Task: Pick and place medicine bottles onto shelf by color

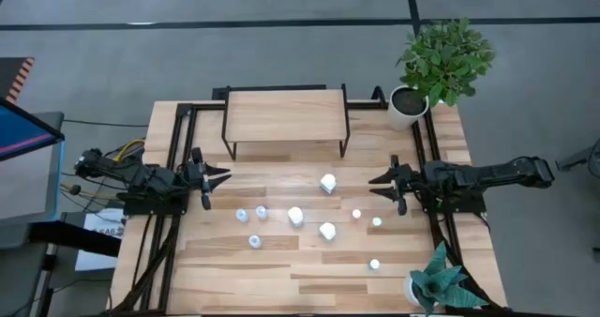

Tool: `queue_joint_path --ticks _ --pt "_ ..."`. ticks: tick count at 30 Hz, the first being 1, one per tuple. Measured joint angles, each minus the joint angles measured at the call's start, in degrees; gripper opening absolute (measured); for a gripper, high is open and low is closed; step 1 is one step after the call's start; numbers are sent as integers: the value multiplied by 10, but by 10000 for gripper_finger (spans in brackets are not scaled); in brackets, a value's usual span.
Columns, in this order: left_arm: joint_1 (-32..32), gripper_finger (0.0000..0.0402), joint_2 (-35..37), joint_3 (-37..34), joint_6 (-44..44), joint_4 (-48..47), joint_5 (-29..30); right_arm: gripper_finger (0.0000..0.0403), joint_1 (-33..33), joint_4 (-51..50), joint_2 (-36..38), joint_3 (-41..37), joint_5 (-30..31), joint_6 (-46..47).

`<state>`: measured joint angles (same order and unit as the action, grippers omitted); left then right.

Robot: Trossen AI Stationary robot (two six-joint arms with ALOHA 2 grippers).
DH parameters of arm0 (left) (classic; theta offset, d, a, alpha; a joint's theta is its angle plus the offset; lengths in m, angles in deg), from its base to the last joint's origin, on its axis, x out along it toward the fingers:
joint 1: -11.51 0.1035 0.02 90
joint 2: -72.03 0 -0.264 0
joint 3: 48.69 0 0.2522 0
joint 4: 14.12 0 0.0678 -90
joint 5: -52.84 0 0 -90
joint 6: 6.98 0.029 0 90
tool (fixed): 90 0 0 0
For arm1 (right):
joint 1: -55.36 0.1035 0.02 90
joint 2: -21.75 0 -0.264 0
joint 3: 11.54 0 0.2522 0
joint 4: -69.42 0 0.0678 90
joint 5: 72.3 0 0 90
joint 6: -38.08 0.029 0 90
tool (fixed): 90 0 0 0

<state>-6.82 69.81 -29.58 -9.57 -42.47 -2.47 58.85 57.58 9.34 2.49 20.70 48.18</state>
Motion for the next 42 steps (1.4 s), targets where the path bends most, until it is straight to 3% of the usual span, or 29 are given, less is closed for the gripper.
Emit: queue_joint_path --ticks 20,23,27,30,36,42 --pt "0 64 0 0 -2 7 0 147 0 0 0 0 0 0" --pt "0 64 0 -2 -21 21 0 147 0 0 0 0 0 0" --pt "0 64 0 -4 -114 68 1 147 0 0 0 0 0 0" --pt "0 64 0 -3 -122 100 19 147 0 0 0 0 0 0" --pt "0 64 0 -3 -172 62 60 147 0 0 0 0 0 0" --pt "0 64 -6 3 -144 -4 4 147 0 0 0 0 0 0"
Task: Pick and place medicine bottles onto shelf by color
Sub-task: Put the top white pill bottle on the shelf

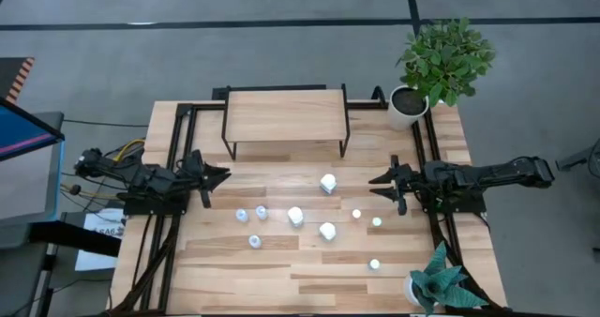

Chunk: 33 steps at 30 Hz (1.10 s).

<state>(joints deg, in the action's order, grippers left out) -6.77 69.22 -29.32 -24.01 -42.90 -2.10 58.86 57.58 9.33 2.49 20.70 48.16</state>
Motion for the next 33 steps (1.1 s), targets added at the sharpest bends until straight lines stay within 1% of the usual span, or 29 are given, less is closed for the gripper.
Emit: queue_joint_path --ticks 2,6,10,14,16,20,24,25,27,30,33 --pt "0 64 -1 0 10 -1 -15 147 -1 0 0 0 0 0" --pt "0 64 -2 -1 30 5 -16 147 -3 2 0 0 0 -4" --pt "0 64 -2 -3 43 31 -14 147 -3 4 0 0 0 -65" --pt "0 64 -2 -18 47 86 19 147 -3 11 0 0 0 -75" --pt "0 69 -6 -20 52 98 20 147 -4 25 0 0 3 -75" --pt "1 101 -12 -21 73 137 4 147 -7 57 1 0 12 -76" --pt "1 152 -12 -21 67 166 1 147 -7 129 1 0 12 -74" --pt "1 165 -12 -21 67 173 1 147 -7 142 1 2 13 -64" --pt "1 188 -12 -21 74 186 1 151 -8 137 0 12 19 -25" --pt "1 211 -12 -21 92 198 -3 171 -10 133 0 37 21 2" --pt "1 219 -12 -21 111 198 -3 207 -9 129 -8 63 18 1"
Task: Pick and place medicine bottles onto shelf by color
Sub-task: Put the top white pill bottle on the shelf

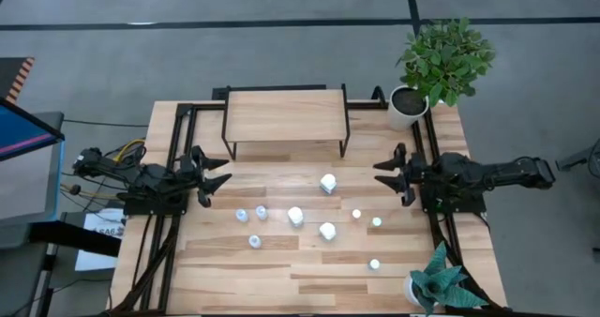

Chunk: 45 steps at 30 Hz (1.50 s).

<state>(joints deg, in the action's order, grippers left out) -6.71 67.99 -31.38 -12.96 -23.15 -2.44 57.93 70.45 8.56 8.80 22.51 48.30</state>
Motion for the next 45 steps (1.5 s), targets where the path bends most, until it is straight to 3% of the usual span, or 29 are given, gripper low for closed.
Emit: queue_joint_path --ticks 4,10,13,18,21,24,31,37,45 --pt "0 217 0 3 7 2 0 245 0 -25 -3 42 -11 -10" --pt "0 215 -12 33 24 4 0 246 -3 -179 -34 138 -15 -4" --pt "0 215 -29 48 24 4 0 240 -15 -238 -90 179 -3 4" --pt "0 215 -73 70 23 -13 -18 228 -45 -353 -204 233 -2 92" --pt "0 215 -104 80 17 -14 -35 225 -56 -373 -282 257 -2 117" --pt "0 214 -134 93 9 -13 -35 227 -61 -366 -354 277 -4 113" --pt "0 214 -172 109 18 -11 -34 251 -61 -370 -496 382 -5 11" --pt "0 214 -174 109 19 -10 -23 267 -69 -459 -599 490 -2 39" --pt "0 214 -174 109 20 -10 -23 271 -69 -475 -715 542 -1 43"
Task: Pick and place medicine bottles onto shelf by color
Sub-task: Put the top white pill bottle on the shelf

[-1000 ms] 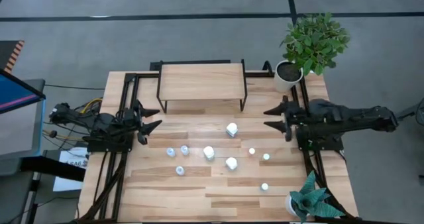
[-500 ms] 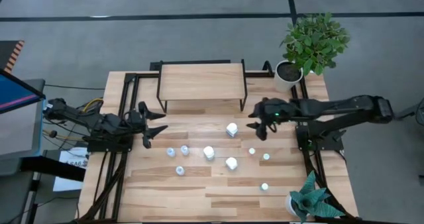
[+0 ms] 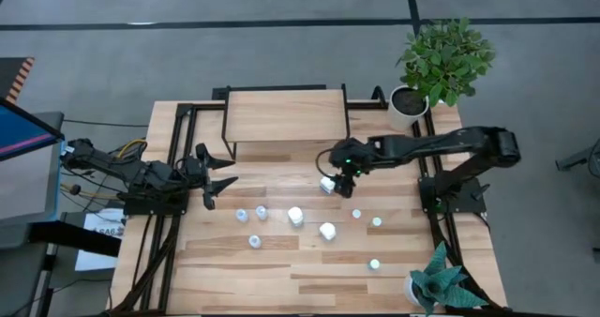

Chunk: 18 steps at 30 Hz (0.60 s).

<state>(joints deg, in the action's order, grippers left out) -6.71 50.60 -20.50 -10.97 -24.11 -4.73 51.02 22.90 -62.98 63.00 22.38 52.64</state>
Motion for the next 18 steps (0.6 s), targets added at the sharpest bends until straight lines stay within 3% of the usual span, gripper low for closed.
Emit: queue_joint_path --ticks 18 --pt "0 214 0 0 2 -4 -1 271 2 -21 -101 39 -7 112"
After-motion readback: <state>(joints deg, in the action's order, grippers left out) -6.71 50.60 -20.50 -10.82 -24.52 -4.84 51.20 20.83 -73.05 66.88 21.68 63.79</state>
